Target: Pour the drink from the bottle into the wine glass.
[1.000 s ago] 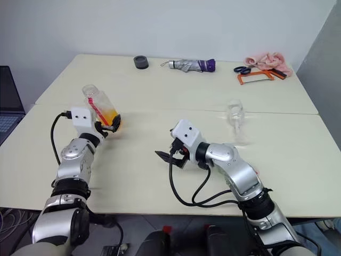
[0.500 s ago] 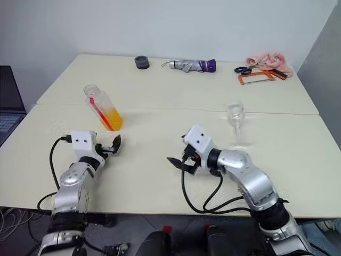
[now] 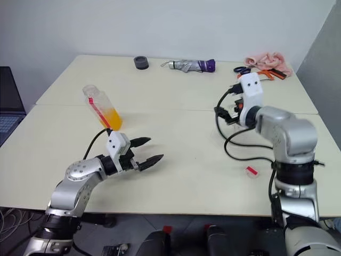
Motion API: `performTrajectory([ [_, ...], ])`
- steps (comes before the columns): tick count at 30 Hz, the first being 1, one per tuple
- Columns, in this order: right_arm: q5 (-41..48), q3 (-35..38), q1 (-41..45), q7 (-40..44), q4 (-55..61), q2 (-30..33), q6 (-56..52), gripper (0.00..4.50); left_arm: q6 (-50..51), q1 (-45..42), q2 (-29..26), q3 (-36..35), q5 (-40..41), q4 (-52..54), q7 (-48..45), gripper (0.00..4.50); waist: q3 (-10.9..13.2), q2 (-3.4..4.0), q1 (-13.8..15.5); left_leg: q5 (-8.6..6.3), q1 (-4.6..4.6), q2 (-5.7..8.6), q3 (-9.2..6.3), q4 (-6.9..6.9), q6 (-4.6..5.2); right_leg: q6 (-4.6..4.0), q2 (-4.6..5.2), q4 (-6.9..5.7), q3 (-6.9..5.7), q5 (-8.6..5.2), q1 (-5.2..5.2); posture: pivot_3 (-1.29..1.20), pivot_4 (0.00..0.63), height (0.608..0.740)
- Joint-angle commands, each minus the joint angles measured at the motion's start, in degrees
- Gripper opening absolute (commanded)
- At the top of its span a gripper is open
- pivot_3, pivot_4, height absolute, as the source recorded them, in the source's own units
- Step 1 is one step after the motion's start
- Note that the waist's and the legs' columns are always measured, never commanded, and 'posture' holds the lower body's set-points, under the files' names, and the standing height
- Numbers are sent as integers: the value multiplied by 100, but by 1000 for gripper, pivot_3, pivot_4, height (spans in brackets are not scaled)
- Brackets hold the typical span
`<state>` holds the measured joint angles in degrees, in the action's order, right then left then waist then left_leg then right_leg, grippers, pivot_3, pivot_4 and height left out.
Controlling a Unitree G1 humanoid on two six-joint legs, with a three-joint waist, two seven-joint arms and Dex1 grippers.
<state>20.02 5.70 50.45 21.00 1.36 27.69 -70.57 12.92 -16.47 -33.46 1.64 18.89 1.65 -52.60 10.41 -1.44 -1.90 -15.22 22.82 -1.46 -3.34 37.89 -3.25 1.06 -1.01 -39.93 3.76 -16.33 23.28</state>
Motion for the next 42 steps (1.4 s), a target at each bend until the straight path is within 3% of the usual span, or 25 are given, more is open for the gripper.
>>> performTrajectory([
  [1, -155, -41, 537, 96, -1076, 240, -111, 4500, -323, -293, -152, 227, -85, -20, -576, 4470, 2, 3, -1, 0, 1, 1, 3, -2, 1, 0, 0, 2, 3, 0, 1, 0, 150, 740],
  [8, -466, -899, 1439, 767, -2975, 498, -107, 4500, -726, -758, -4, 432, -251, -469, -918, 4470, 6, 9, -26, -5, 8, 2, 27, -2, 9, 0, 2, 4, 22, 0, 15, 0, 150, 740],
  [17, -1274, -1879, 2339, 1849, -5440, 403, 782, 4500, -1233, -674, 75, 578, -473, -689, -1130, 4470, 8, 14, -53, -6, 12, 0, 28, -2, 10, 0, 3, 3, 23, 0, 20, 0, 150, 740],
  [27, -2241, -2460, 2769, 2803, -6913, 164, 1837, 4500, -1605, -437, 296, 706, -762, -584, -858, 4470, 17, 29, -90, -6, 11, -3, 28, -1, 10, 0, 7, -1, 24, 0, 23, 0, 150, 740],
  [30, -2450, -2518, 2824, 3041, -7068, 101, 1983, 3990, -1608, -377, 319, 723, -814, -510, -776, 4500, 18, 30, -91, -6, 11, -4, 26, -1, 10, 0, 7, -2, 23, 0, 23, 0, 150, 740],
  [38, -2802, -2527, 2843, 3446, -7164, 2, 2097, 1121, -1574, -409, 376, 773, -940, -418, -662, 4500, 18, 31, -91, -5, 10, -4, 25, 1, 9, 0, 8, -4, 22, 0, 22, 0, 150, 740],
  [42, -2778, -2336, 2877, 3332, -7162, 1, 2025, 146, -1545, -465, 354, 782, -933, -419, -672, 4500, 18, 31, -92, -5, 9, -4, 25, 3, 9, 0, 9, -6, 23, 0, 21, 0, 150, 740],
])
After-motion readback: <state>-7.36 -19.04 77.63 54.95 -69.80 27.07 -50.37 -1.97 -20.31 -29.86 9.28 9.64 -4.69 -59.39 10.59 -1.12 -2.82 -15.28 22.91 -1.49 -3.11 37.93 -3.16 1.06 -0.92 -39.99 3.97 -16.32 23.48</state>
